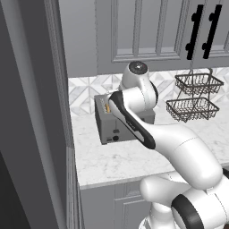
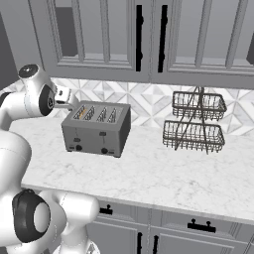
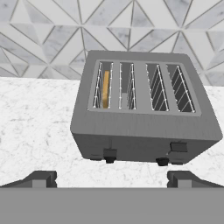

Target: Start the toaster. Once the lever pops up, take the bread to the plate on the dining counter.

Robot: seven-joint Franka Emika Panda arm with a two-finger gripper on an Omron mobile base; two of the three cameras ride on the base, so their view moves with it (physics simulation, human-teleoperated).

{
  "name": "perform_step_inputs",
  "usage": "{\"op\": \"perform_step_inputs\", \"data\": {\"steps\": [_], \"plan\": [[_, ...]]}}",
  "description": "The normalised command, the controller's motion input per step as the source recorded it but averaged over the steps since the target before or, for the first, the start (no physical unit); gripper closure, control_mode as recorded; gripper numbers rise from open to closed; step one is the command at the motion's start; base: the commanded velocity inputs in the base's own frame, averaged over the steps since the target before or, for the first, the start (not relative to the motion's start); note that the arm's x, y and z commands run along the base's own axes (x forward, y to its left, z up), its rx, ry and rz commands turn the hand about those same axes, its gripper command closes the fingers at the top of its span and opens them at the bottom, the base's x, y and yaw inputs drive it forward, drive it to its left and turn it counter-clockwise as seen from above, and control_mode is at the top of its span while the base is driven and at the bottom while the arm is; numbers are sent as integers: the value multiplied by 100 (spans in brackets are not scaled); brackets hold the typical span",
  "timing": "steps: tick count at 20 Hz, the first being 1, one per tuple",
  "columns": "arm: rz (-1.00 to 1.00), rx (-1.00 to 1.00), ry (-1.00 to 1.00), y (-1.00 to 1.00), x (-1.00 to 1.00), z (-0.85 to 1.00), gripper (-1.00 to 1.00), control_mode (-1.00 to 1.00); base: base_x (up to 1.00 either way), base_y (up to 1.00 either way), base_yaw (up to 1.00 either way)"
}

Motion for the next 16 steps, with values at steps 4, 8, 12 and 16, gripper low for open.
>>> {"op": "perform_step_inputs", "data": {"steps": [4,8,12,16], "plan": [[0,0,0,0,0,0,-100,-100,0,0,0],[0,0,0,0,0,0,-100,-100,0,0,0],[0,0,0,0,0,0,-100,-100,0,0,0],[0,0,0,0,0,0,-100,-100,0,0,0]]}}
